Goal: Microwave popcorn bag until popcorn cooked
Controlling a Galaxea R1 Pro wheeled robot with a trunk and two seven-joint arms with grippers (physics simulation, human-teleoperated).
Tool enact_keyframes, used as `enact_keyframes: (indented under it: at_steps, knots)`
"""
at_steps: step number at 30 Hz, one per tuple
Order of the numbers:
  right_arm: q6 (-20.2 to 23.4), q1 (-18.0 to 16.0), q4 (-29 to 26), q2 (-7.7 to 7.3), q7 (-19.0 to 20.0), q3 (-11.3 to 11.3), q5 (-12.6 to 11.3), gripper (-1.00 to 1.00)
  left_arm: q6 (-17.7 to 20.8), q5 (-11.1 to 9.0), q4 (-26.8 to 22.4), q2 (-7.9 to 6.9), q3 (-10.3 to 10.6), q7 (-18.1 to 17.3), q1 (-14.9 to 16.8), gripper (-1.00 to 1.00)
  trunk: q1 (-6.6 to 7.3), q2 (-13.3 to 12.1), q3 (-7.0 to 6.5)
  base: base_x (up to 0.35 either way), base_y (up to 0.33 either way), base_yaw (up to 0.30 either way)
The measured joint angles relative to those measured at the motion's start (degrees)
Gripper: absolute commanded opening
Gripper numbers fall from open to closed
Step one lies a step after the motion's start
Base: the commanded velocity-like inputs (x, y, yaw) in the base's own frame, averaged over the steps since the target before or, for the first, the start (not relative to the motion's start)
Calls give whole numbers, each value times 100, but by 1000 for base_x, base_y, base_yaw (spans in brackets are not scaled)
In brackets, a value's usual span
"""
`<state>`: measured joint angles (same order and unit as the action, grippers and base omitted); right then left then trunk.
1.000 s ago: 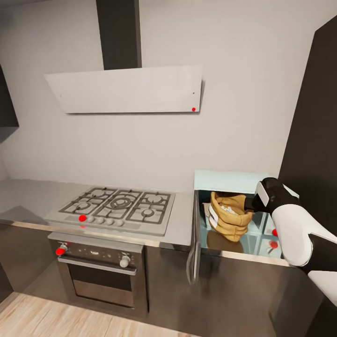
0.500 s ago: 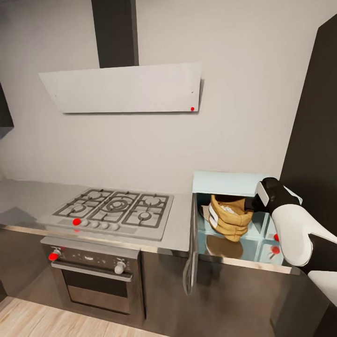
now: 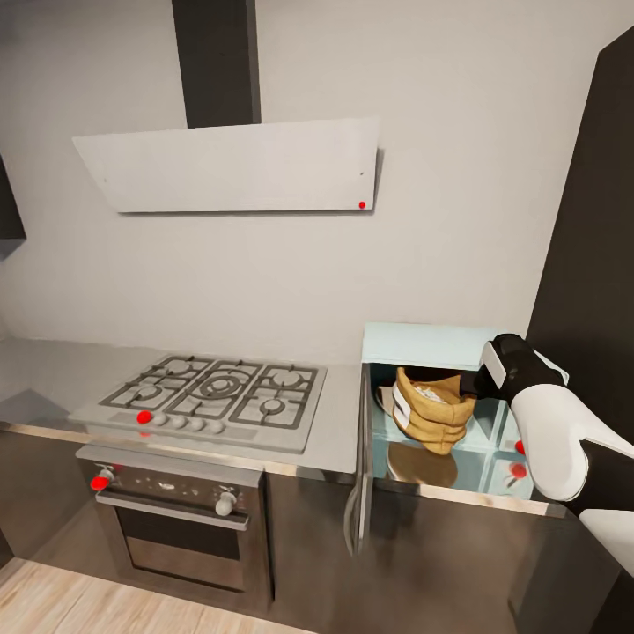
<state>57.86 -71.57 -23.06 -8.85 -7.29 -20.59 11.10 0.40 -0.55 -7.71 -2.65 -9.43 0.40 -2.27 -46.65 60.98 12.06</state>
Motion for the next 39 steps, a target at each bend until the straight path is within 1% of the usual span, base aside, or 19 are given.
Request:
enact_keyframes:
  at_steps: [19, 20, 39]
  knots:
    - [0, 0, 0, 0, 0, 0, 2, -100, 0, 0, 0, 0, 0, 0, 1, 100, 0, 0, 0, 26, 0, 0]
    - [0, 0, 0, 0, 0, 0, 0, 100, 0, 0, 0, 0, 0, 0, 1, 100, 0, 0, 0, 0, 0, 0]
    - [-1, 0, -1, 0, 20, -6, -17, 100, 0, 0, 0, 0, 0, 0, 1, 100, 0, 0, -10, 0, 0, 0]
